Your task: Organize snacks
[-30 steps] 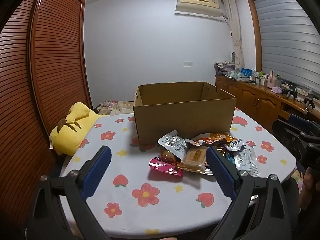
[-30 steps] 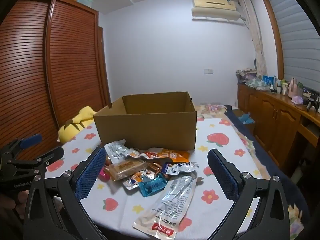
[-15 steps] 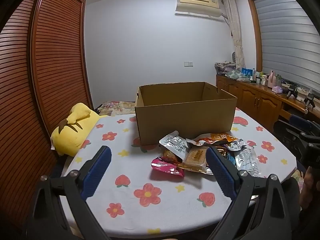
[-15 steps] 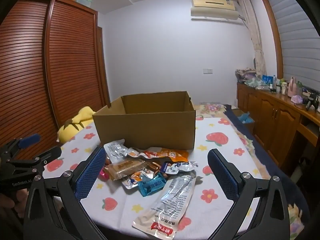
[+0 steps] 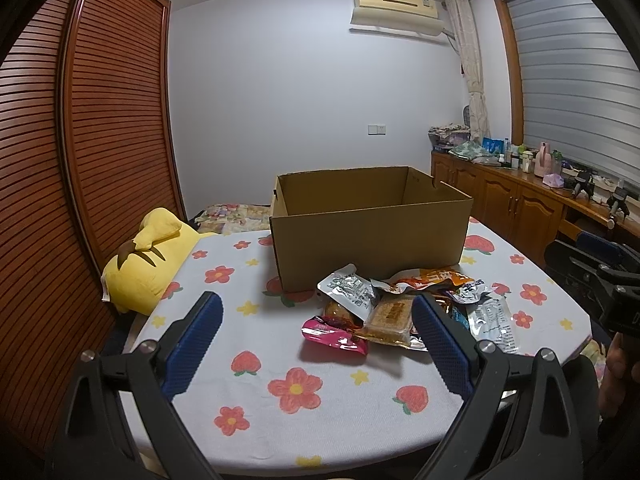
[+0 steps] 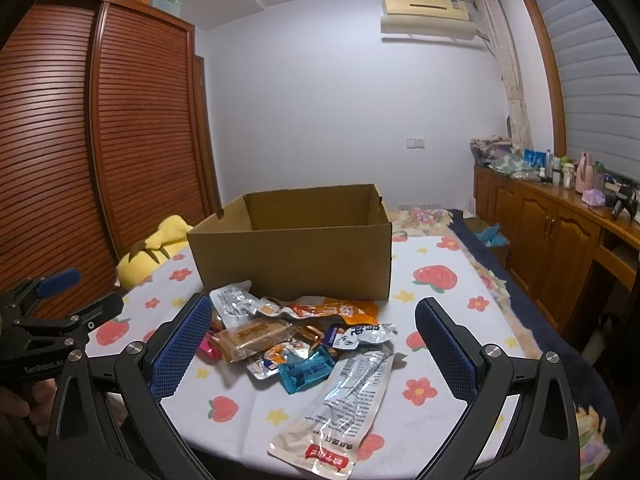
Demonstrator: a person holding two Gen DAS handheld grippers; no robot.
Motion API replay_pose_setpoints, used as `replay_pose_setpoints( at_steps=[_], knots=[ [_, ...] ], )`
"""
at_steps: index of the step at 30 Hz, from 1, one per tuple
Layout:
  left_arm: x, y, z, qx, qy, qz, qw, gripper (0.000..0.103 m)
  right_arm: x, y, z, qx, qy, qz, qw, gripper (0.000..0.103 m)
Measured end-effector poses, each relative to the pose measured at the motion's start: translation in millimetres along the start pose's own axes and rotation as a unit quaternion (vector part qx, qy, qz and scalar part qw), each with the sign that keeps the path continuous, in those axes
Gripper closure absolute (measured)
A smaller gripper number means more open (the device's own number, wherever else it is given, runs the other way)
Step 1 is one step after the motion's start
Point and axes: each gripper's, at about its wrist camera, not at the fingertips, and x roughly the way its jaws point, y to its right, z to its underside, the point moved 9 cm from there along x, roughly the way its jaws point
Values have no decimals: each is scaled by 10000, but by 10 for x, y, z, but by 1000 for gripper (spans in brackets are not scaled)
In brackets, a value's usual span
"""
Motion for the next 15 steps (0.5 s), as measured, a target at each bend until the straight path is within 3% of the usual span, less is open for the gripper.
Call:
replay_pose_setpoints(
  at_steps=[15],
  knots=[
    [-97,25,-79,22,93,-5,10000,7,-18,-23,-40,-12,27,24,10000,0]
  ],
)
